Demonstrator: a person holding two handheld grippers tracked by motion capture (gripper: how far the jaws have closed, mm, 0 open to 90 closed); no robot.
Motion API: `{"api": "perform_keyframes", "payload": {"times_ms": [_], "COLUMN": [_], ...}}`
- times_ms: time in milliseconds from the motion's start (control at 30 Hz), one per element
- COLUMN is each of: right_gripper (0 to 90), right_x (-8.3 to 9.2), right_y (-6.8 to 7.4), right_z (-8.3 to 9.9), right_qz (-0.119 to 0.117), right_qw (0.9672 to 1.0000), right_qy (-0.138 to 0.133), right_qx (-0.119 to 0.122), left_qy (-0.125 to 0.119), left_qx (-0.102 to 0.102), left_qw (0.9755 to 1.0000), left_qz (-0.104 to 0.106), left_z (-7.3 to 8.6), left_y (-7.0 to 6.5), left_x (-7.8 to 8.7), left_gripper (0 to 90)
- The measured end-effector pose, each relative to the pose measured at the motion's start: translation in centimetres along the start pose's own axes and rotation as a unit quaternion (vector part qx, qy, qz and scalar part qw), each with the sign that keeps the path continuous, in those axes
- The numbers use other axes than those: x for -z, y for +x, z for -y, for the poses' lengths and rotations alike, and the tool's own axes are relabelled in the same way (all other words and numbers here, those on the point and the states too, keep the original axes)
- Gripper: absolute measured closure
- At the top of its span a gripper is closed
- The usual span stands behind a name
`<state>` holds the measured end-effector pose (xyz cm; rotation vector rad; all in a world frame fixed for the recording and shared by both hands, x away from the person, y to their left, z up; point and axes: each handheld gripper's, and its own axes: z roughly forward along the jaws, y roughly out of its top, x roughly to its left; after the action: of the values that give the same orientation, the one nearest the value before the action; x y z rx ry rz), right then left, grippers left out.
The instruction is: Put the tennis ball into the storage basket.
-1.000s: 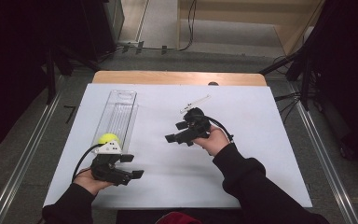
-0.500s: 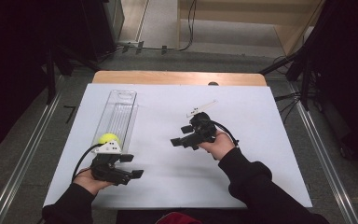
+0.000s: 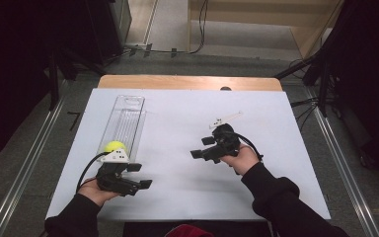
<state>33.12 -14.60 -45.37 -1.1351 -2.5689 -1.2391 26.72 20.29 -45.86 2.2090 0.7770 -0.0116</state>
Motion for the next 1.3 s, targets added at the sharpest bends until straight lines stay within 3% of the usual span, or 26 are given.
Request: {"api": "perform_keyframes", "payload": {"times_ms": [1033,1300], "right_gripper": [20.9,20.9], "right_x": [4.1,4.9], "right_y": [-1.1,-1.4], "right_z": [3.8,5.2], "right_qz": [0.031,0.039], "right_qw": [0.9990,0.9983], "right_qy": [-0.021,-0.025], "right_qx": [-0.023,-0.034], "left_qy": [0.000,-0.010], "left_qx": [0.003,0.006], "left_qw": [1.0000,0.9999], "left_qz": [-0.003,0.001], "left_z": [0.1,0.0], "left_y": [0.2,0.1], "left_x": [0.1,0.3], "left_gripper": [25.1,25.0]}}
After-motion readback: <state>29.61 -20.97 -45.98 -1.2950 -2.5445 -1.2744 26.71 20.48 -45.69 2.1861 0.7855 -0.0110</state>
